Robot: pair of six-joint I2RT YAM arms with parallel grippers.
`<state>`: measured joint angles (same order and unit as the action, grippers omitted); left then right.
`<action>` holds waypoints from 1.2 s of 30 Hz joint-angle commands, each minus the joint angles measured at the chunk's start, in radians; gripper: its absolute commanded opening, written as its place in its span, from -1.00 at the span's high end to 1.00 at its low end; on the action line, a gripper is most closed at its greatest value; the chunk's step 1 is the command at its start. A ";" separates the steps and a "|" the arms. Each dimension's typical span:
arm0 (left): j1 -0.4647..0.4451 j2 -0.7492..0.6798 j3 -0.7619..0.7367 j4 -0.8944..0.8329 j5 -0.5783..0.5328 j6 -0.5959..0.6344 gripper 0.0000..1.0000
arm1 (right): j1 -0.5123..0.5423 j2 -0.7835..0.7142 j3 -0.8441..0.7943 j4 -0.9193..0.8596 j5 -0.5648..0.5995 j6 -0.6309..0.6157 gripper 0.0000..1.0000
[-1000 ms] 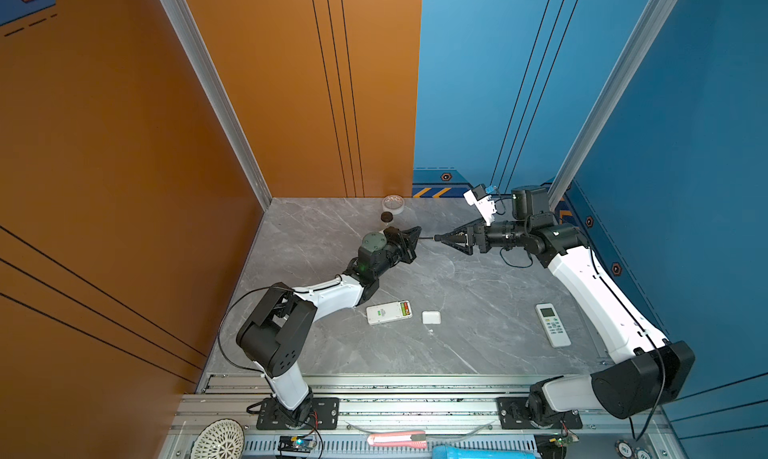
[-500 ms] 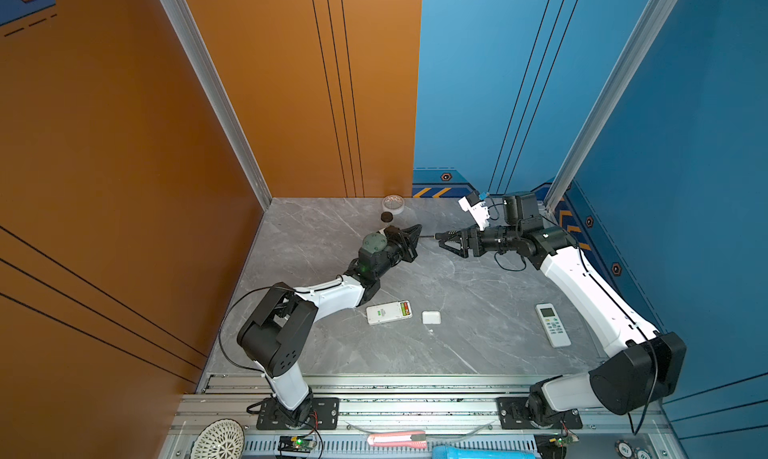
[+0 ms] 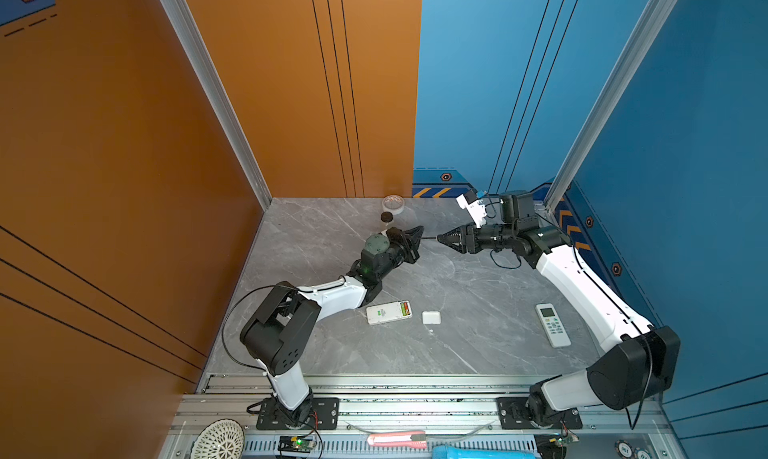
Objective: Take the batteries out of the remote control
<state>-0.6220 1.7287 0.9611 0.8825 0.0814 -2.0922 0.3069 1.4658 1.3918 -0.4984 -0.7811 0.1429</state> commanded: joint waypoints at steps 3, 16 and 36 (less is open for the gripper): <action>-0.013 0.011 0.014 0.047 -0.011 -0.127 1.00 | 0.006 0.021 -0.004 -0.006 -0.002 -0.005 0.42; 0.148 -0.087 -0.016 -0.123 0.218 0.165 -0.80 | 0.002 -0.071 0.032 -0.186 0.197 0.029 1.00; 0.101 -0.316 0.235 -1.885 0.080 2.290 -0.83 | 0.522 -0.218 -0.027 -0.525 0.835 0.385 1.00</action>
<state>-0.4530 1.4143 1.2522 -0.7841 0.2558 -0.1570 0.7609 1.2343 1.3754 -0.9939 -0.0284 0.4641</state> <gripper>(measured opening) 0.918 0.254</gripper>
